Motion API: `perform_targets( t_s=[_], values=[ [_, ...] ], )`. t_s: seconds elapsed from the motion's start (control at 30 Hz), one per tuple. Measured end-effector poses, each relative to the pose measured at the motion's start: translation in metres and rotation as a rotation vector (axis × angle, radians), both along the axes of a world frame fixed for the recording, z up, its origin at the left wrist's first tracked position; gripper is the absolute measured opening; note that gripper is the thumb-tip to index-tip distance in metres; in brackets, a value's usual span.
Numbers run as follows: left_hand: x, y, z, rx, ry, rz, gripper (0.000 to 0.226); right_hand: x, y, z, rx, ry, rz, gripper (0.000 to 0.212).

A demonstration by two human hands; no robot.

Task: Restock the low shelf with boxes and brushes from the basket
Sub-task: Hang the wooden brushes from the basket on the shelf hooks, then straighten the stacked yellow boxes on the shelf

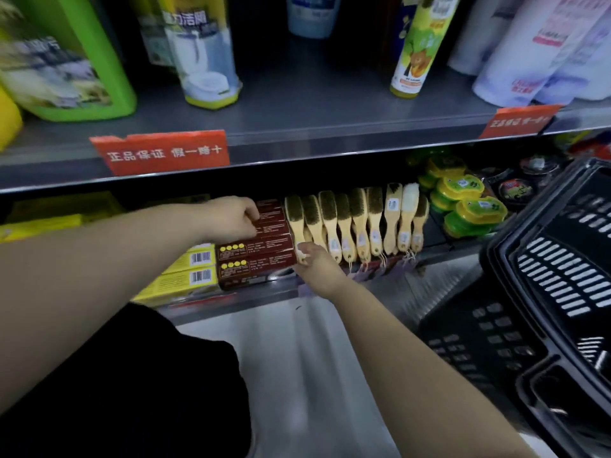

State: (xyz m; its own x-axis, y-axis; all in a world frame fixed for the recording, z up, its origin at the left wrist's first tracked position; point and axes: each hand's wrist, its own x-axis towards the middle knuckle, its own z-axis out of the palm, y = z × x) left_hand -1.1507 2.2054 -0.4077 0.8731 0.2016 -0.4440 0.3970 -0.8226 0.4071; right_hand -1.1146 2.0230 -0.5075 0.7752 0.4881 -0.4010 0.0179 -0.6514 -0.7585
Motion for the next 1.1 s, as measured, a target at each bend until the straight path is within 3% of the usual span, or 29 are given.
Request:
perform_targets(
  t_s=[0.17, 0.3, 0.4, 0.5, 0.67, 0.77, 0.93, 1.1],
  values=[
    [-0.01, 0.032, -0.031, 0.038, 0.155, -0.291, 0.04, 0.005, 0.035, -0.012, 0.029, -0.111, -0.007, 0.035],
    [-0.026, 0.034, -0.085, 0.131, 0.015, -0.39, 0.075, -0.001, 0.048, -0.027, 0.095, -0.223, -0.075, 0.035],
    [-0.035, 0.035, -0.115, 0.191, -0.076, -0.349, 0.095, -0.006, 0.046, -0.035, 0.114, -0.193, -0.143, 0.047],
    [-0.043, 0.037, -0.136, 0.226, -0.151, -0.297, 0.091, -0.007, 0.042, -0.041, 0.062, -0.238, -0.121, 0.053],
    [-0.045, 0.04, -0.149, 0.218, -0.298, -0.256, 0.08, 0.014, 0.067, -0.035, -0.082, -0.529, 0.065, 0.05],
    [-0.045, 0.045, -0.15, 0.22, -0.312, -0.235, 0.086, 0.042, 0.103, -0.033, -0.133, -0.605, 0.245, 0.055],
    [-0.051, 0.057, -0.153, 0.254, -0.278, -0.126, 0.105, 0.081, 0.148, -0.046, -0.472, -0.557, 0.422, 0.065],
    [-0.059, 0.062, -0.155, 0.223, -0.276, -0.08, 0.103, 0.077, 0.145, -0.06, -0.461, -0.604, 0.436, 0.062]
  ],
)
